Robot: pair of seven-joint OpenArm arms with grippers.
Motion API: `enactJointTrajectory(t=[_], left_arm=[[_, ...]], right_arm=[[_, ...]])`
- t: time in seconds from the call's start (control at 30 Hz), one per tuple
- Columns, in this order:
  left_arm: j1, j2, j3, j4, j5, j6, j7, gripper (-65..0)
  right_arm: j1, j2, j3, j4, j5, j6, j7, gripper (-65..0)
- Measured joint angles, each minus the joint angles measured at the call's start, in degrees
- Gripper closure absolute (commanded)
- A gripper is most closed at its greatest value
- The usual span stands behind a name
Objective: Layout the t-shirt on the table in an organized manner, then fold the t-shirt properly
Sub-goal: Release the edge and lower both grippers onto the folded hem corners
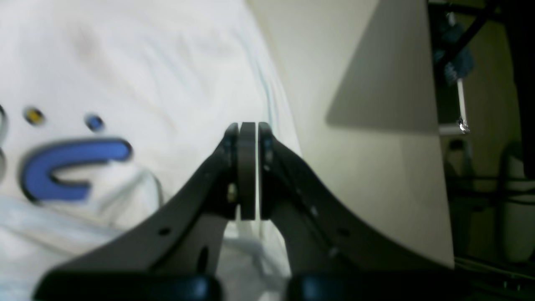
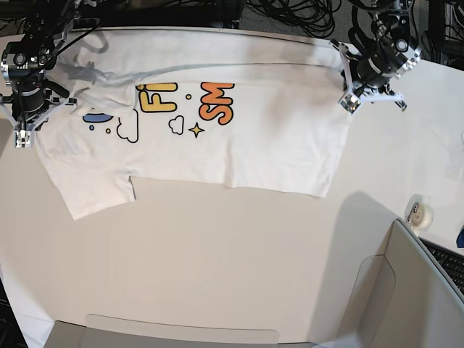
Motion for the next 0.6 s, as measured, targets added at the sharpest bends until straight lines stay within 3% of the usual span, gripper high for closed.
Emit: enactJointTrajectory(t=[0.1,0.23,0.4,0.5,0.6], left_arm=[[-5.9,0.3,-1.8,0.0,0.0,0.2,0.1,-6.7],[-15.8,0.8,-2.2,-1.1,-0.3,-0.1,5.4,-8.3],[-30.5,2.7,-0.6,-14.3,-0.9,0.2,10.7,-22.1],[-36.0,3.5,-0.9,-27.0,-6.7,0.1,11.7,-27.9],[-39.8,3.2,-1.5,-39.6,-12.2,0.2,11.5,-28.0]], right_arm=[[3.5,-0.8,0.0,0.0,-0.3,0.0,-0.1,0.0],[8.0,-0.9,-0.2,-0.7,-0.4,0.0,0.0,0.0],[13.7,-0.3,-1.6,-8.9,-0.9,0.0,0.0,0.0],[15.2,1.7,-7.1,-14.5,-3.2,0.0,-0.4,-10.8],[16.8,1.9,-9.9,-17.9,-4.5,0.0,-0.1,-19.1]])
